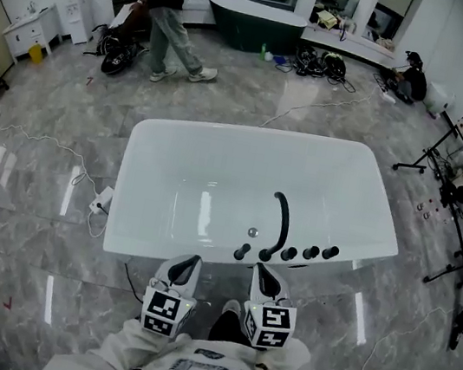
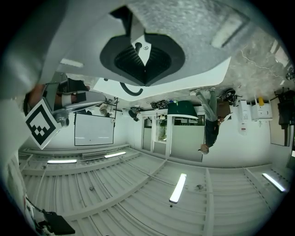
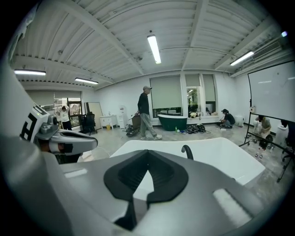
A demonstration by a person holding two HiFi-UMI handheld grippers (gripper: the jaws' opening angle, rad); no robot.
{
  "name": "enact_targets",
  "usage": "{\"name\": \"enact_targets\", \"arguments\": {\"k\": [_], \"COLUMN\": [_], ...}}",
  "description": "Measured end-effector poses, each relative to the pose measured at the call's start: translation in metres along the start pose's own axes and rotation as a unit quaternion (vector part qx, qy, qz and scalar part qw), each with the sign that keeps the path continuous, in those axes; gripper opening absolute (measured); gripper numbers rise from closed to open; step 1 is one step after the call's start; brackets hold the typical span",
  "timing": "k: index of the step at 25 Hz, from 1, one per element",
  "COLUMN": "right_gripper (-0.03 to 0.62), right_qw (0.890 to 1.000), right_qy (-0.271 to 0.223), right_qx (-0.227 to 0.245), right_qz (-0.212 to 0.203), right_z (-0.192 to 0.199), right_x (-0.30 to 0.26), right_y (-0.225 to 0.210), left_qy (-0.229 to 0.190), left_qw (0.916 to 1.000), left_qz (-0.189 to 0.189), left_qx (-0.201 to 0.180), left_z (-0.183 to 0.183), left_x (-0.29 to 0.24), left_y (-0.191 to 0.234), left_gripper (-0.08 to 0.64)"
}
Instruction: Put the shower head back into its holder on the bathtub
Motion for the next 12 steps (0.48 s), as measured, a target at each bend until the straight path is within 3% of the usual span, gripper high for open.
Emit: {"name": "enact_targets", "arguments": {"k": [12], "right_gripper": [0.005], "right_qw": [0.997], "right_qy": [-0.040], "right_qx": [0.027], "right_qz": [0.060], "right_z": [-0.001], "right_x": [0.085], "right_y": [0.065], "left_qy": [-0.007], "left_qw": [0.9993], "left_qz": [0.036], "left_qx": [0.005], "left_z": [0.007], "left_x": [0.091], "left_y": [-0.017], "left_gripper": [0.002]}}
Point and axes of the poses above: the fingertips, and each gripper's own axes: x backward along the fingers, y to its left, z out of its underside, the point moved 9 cm from there along x, backward along the fingers, and after that the axes turned 13 degrees about -y, right-handed, at the moved point
